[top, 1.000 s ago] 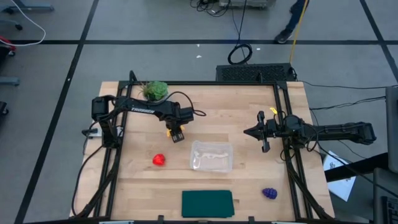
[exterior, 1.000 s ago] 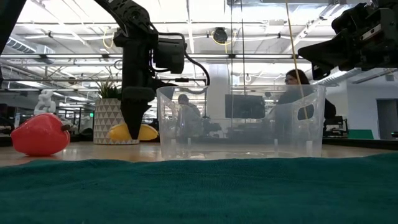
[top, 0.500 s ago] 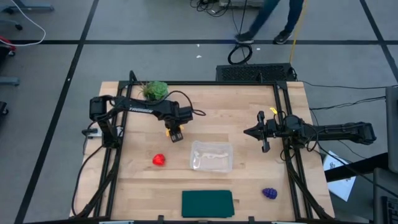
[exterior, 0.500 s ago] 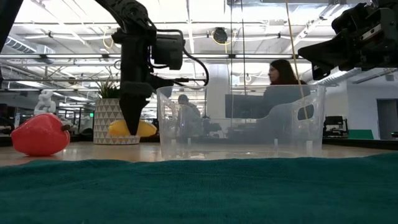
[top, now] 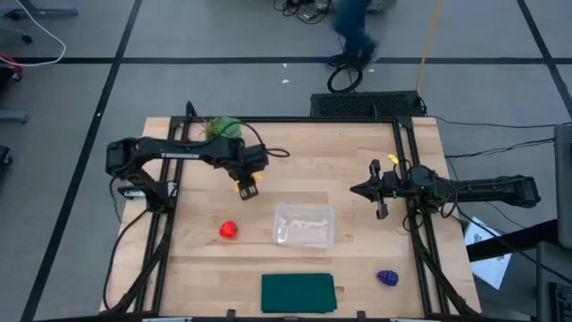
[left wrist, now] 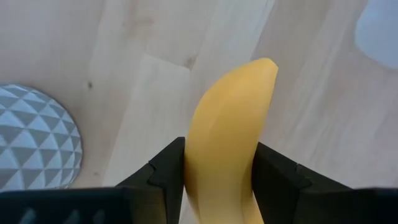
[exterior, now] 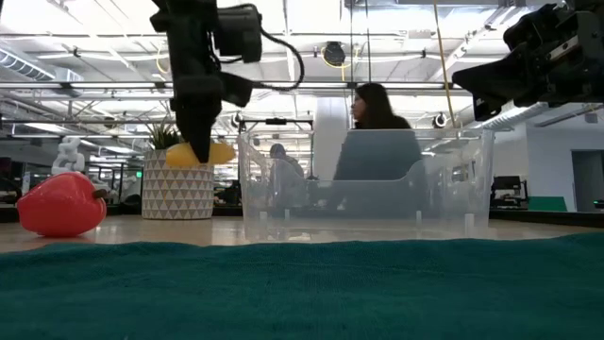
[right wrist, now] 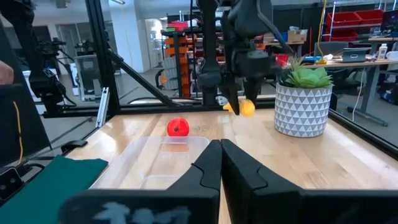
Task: Pick and placing Produce into tupperware
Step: Put the banana into the transparent bin
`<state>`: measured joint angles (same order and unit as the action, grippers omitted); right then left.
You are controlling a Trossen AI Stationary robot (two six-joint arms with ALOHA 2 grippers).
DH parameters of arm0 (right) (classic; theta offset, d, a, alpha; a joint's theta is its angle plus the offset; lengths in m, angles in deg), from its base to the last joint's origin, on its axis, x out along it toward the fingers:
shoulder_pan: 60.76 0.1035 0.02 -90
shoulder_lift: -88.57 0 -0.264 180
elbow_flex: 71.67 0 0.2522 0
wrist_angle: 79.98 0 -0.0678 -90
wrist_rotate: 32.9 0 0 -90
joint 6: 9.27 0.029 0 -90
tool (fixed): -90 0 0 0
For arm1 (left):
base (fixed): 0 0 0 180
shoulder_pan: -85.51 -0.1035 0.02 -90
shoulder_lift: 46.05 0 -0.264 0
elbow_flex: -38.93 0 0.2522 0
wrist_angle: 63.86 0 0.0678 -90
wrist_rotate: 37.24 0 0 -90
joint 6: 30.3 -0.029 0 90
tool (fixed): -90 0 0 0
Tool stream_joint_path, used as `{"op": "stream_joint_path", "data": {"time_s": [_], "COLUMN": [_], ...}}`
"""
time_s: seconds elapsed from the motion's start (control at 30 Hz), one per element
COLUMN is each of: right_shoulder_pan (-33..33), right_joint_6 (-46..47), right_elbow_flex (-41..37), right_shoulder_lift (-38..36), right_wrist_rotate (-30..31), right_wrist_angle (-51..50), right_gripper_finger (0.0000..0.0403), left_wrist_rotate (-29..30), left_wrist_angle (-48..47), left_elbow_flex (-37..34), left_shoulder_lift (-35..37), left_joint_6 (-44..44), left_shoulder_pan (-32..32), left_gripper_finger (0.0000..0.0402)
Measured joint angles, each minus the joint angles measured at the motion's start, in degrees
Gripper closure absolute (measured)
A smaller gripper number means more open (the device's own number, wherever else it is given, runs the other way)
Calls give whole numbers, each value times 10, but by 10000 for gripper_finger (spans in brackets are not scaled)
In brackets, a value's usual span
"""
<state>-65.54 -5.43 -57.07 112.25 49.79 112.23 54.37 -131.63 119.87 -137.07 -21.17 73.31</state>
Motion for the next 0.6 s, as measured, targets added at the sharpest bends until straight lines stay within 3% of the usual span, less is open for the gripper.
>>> {"op": "stream_joint_path", "data": {"time_s": [0.37, 0.6], "right_shoulder_pan": [0, 0], "right_joint_6": [0, 0], "right_elbow_flex": [0, 0], "right_shoulder_lift": [0, 0], "right_wrist_rotate": [0, 0], "right_wrist_angle": [0, 4], "right_gripper_finger": [403, 403], "left_wrist_rotate": [-1, -1], "left_wrist_angle": [-24, -60], "left_elbow_flex": [0, 40], "left_shoulder_lift": [18, 19], "left_joint_6": [1, 1], "left_shoulder_pan": [0, 0], "left_gripper_finger": [250, 250]}}
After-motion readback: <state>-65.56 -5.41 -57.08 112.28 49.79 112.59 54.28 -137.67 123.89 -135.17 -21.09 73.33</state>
